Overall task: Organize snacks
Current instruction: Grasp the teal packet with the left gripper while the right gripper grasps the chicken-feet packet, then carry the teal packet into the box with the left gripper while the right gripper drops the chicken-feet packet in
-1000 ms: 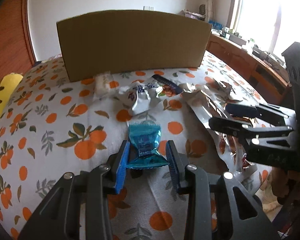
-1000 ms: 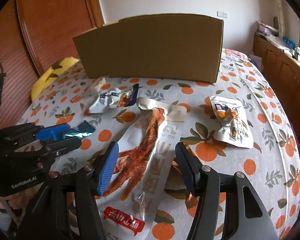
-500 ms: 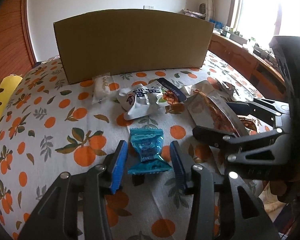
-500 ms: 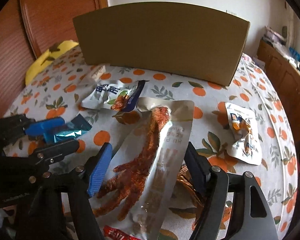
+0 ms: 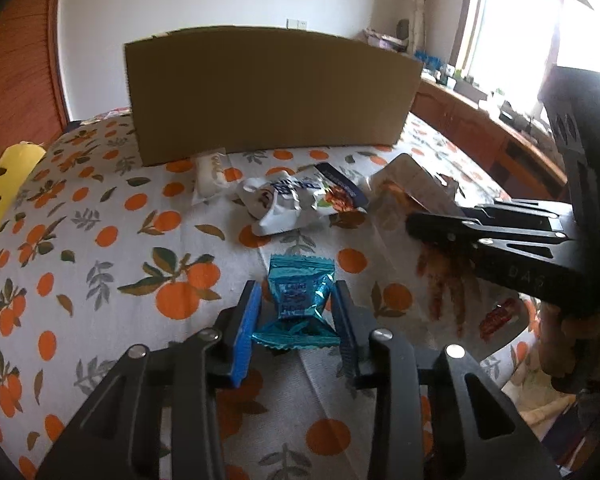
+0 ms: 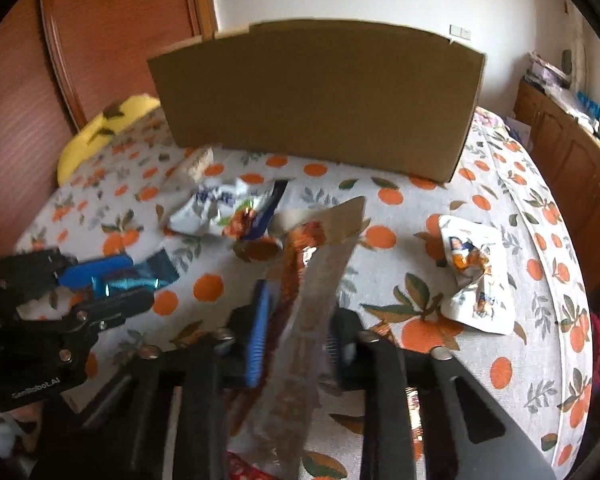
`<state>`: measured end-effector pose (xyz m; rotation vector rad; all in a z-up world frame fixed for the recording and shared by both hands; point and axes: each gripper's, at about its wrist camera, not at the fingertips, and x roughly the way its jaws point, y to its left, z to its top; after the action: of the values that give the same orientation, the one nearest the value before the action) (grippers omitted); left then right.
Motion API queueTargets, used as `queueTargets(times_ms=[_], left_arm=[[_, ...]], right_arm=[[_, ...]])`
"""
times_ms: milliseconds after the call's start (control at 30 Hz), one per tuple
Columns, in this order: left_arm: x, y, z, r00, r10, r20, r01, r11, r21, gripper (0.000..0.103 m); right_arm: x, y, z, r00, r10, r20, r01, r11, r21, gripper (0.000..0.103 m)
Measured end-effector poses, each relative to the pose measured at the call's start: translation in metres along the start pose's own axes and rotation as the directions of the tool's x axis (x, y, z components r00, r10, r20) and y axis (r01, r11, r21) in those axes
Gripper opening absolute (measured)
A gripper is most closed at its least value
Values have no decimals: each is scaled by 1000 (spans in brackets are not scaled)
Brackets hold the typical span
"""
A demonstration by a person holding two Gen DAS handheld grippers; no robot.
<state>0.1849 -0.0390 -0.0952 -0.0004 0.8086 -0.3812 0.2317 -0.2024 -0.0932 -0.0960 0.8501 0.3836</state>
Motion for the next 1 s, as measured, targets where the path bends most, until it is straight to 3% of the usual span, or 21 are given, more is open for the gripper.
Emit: queueTargets(times_ms=[367,1000], left_arm=[[-20,-2,5,998,-20,61,21,1000,-9,34],[-33,-9,8,993,-25,116,25,1000,4,34]], right_arm=[[-20,7,-2,999,4,46,-3,1000,-6,12],[-54,-2,0,992,-22,124,19,1000,20,11]])
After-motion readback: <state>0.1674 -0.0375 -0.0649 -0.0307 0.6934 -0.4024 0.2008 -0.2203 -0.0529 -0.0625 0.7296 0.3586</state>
